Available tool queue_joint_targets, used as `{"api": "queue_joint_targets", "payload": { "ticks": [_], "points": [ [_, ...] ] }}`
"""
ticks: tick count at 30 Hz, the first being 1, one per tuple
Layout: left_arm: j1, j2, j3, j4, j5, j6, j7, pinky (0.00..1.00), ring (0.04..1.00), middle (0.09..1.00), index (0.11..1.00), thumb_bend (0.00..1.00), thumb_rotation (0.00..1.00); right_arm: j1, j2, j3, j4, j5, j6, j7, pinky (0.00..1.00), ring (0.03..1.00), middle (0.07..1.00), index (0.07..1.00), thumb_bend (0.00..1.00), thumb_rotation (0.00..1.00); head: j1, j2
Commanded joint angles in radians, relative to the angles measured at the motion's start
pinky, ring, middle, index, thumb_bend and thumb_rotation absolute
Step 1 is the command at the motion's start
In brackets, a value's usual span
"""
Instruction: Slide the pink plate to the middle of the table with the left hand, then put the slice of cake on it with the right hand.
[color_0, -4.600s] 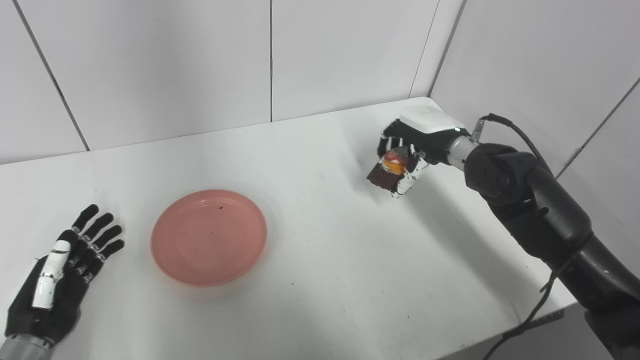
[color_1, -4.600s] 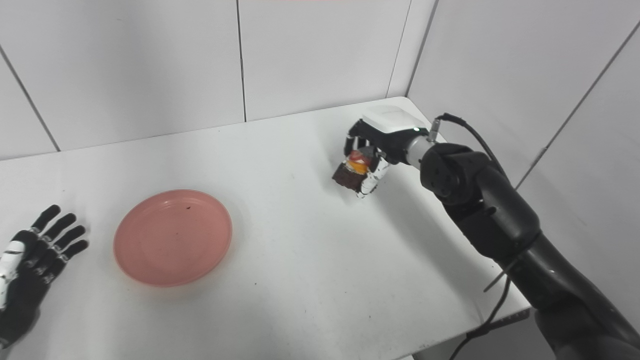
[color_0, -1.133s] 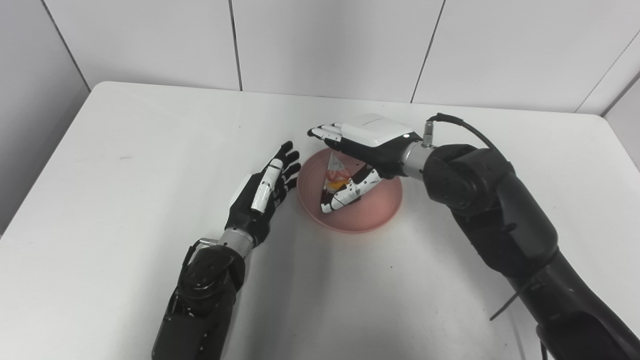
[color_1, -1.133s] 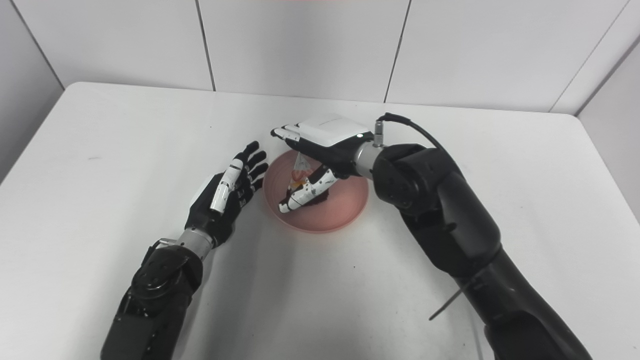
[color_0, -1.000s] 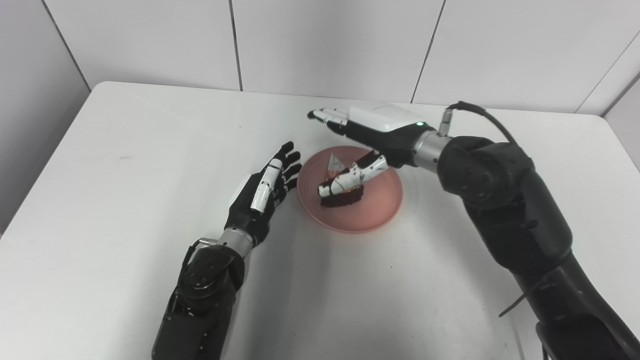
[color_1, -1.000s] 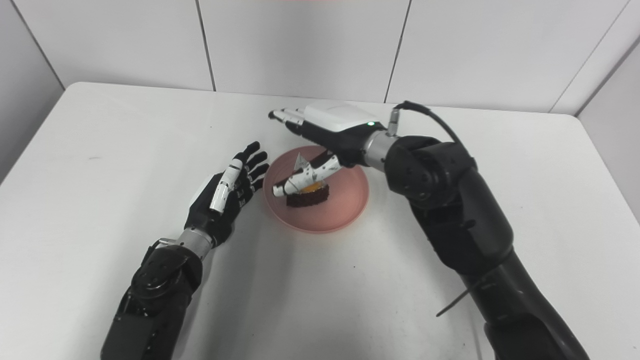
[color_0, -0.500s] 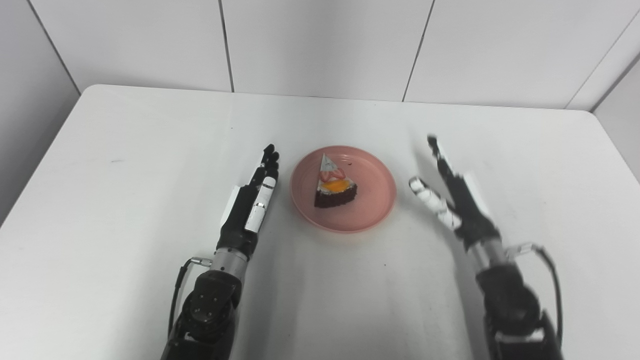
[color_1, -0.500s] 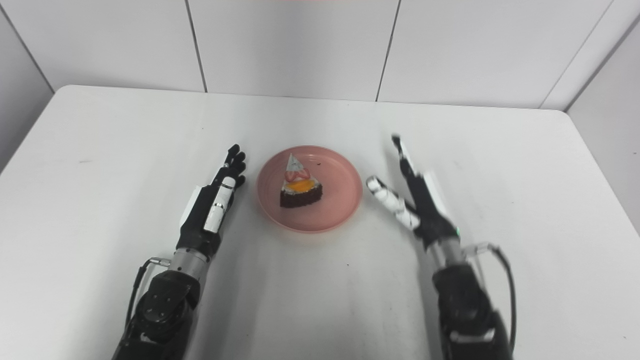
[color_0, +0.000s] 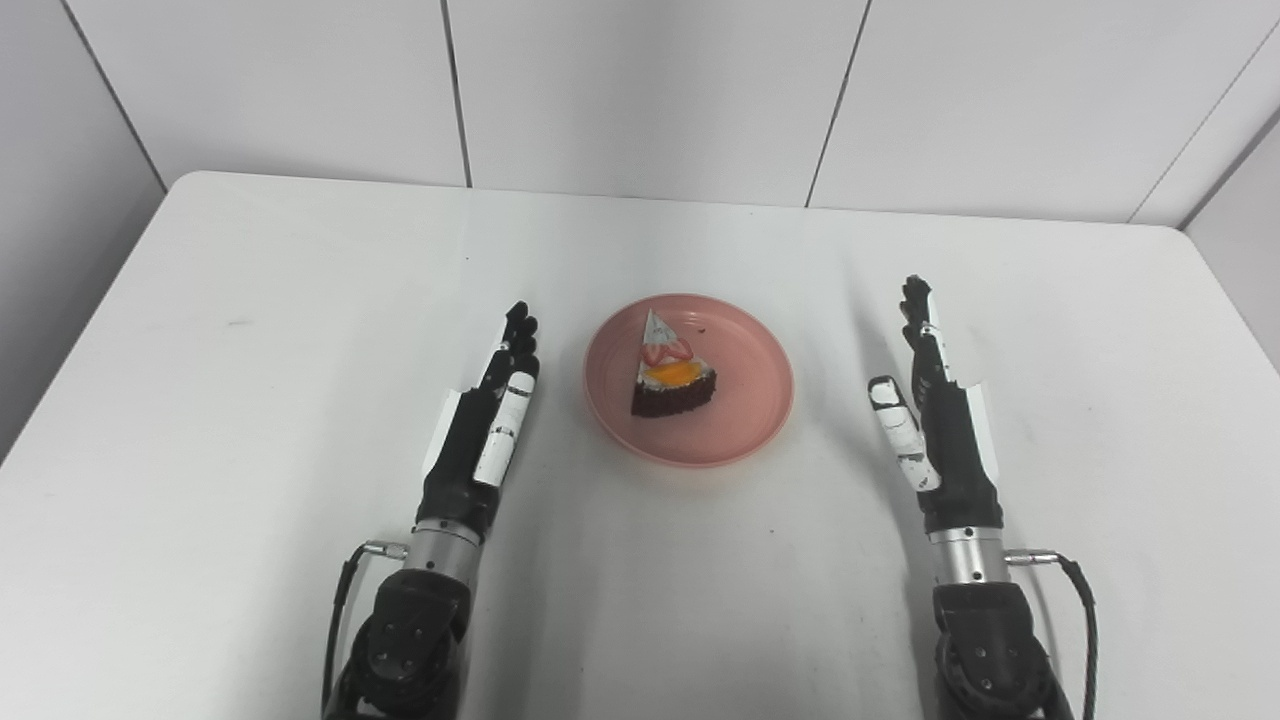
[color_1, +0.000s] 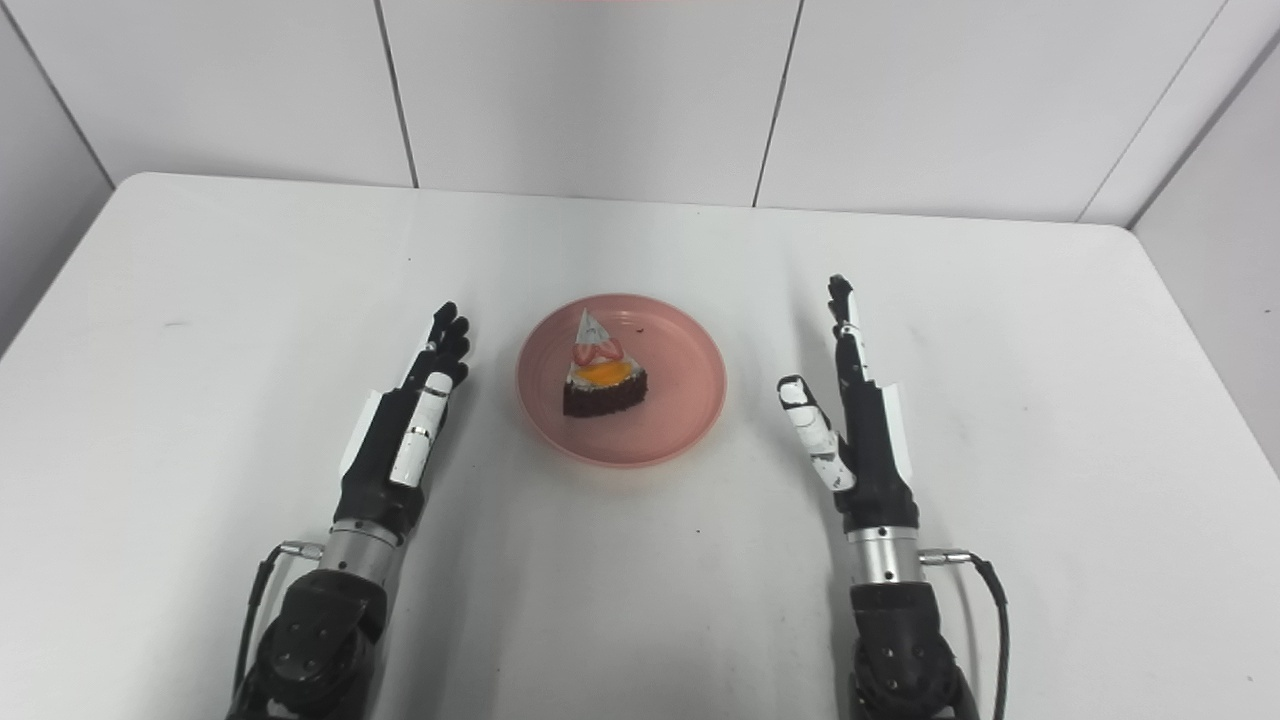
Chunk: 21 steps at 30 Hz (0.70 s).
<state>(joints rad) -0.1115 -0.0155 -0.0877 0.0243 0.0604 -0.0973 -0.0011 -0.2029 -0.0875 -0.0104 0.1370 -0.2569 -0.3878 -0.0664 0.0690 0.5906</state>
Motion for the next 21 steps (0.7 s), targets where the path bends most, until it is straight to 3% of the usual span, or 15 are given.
{"api": "queue_joint_targets", "payload": {
  "ticks": [1,6,15,21],
  "points": [
    [0.049,0.009,0.004,0.017,0.001,-0.022,-0.004,1.0,1.0,1.0,1.0,0.4,1.0,0.008,0.006,0.008,0.008,-0.001,-0.02,-0.014,1.0,1.0,1.0,1.0,0.43,1.0,0.001,0.001],
    [0.046,0.014,0.006,0.019,-0.018,-0.011,-0.02,1.0,1.0,1.0,1.0,0.41,1.0,0.016,0.004,0.02,0.004,0.019,0.013,0.003,1.0,1.0,1.0,1.0,0.4,1.0,0.007,0.0],
    [0.049,0.03,0.006,0.021,-0.045,0.007,-0.05,0.99,1.0,1.0,1.0,0.41,1.0,0.037,0.013,0.031,-0.055,0.067,0.198,0.045,0.99,1.0,1.0,1.0,0.39,1.0,0.015,0.007],
    [0.043,0.035,0.006,0.022,-0.048,0.015,-0.062,0.99,1.0,1.0,1.0,0.41,1.0,0.037,0.009,0.041,-0.071,0.076,0.249,0.057,0.99,1.0,1.0,1.0,0.38,1.0,0.011,0.014]
  ]
}}
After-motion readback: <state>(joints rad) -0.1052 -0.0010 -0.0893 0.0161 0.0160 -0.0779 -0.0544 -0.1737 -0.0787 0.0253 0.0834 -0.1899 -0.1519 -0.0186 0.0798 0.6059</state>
